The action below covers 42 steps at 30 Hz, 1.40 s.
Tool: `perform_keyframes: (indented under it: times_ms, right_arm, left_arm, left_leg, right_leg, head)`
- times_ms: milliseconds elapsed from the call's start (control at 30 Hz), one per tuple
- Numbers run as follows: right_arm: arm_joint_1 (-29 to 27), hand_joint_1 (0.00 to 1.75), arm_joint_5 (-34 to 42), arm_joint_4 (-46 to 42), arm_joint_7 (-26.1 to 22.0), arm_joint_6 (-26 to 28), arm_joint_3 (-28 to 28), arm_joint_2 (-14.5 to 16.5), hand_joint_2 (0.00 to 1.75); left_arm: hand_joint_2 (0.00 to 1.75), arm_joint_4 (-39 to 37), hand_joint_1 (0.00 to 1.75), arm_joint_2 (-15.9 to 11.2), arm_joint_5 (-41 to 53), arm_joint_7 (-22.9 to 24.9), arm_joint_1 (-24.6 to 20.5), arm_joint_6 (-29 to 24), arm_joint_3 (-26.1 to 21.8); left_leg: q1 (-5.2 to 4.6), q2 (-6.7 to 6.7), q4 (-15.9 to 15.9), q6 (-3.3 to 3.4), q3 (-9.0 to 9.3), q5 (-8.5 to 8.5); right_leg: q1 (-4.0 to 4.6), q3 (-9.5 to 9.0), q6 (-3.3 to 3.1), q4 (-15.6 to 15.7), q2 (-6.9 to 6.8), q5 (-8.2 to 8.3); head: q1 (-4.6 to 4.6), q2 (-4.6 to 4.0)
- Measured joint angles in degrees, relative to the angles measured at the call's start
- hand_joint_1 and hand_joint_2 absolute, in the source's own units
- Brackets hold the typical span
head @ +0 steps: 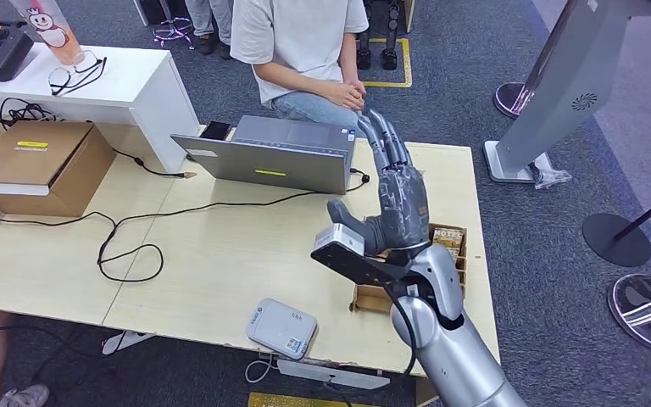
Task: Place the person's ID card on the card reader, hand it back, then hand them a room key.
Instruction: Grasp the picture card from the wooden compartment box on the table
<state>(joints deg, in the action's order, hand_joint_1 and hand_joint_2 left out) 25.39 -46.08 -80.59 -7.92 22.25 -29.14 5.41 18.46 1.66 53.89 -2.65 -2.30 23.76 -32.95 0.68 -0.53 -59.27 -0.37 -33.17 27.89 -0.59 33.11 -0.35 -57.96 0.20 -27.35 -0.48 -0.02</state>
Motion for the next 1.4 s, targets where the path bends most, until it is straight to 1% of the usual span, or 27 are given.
perform_keyframes:
  times_ms: [500, 900, 1133, 1267, 1400]
  right_arm:
    - [-6.2, 0.00, -1.3, -5.4, -1.0, 1.8, -0.4, -3.1, 0.00]
    - [-10.0, 0.00, -3.6, -7.8, -1.3, 2.6, -0.5, -4.3, 0.00]
    - [-10.7, 0.00, -4.0, -8.1, -1.4, 2.7, -0.5, -4.6, 0.00]
    - [-13.8, 0.00, -5.8, -8.6, -1.5, 3.0, -0.5, -6.0, 0.00]
    - [-14.9, 0.00, -7.3, -8.6, -1.3, 3.1, -0.5, -6.4, 1.75]
  left_arm:
    - [0.00, 0.2, 0.00, 0.1, 0.6, -0.5, 0.3, -0.2, -0.8]
    - [0.00, 1.2, 0.00, 0.7, 2.3, -0.6, 1.1, 0.2, -2.5]
    - [0.00, 1.4, 0.00, 0.8, 2.9, -0.7, 1.1, 0.3, -2.9]
    - [0.00, 1.7, 0.00, 0.9, 4.6, -1.2, 1.2, 0.6, -4.5]
    - [0.00, 1.7, 0.00, 1.0, 5.0, -1.6, 1.2, 0.6, -5.1]
  left_leg:
    - [0.00, 0.00, 0.0, 0.02, 0.00, 0.01]
    - [0.00, 0.00, 0.0, 0.02, 0.00, 0.02]
    - [-0.01, 0.00, 0.0, 0.02, 0.00, 0.02]
    - [0.00, 0.01, 0.0, 0.02, 0.00, 0.02]
    - [0.00, 0.01, 0.0, 0.03, 0.00, 0.02]
  right_leg:
    - [0.00, 0.00, 0.00, 0.0, 0.00, 0.00]
    - [0.00, 0.00, 0.01, 0.0, 0.00, 0.00]
    - [0.00, 0.00, 0.01, 0.0, 0.00, -0.01]
    - [0.00, 0.00, 0.01, 0.0, 0.00, -0.01]
    - [0.00, 0.00, 0.01, 0.0, 0.00, -0.01]
  head:
    - [0.00, 0.00]
    - [-0.01, 0.00]
    - [-0.02, 0.00]
    - [-0.01, 0.00]
    - [-0.01, 0.00]
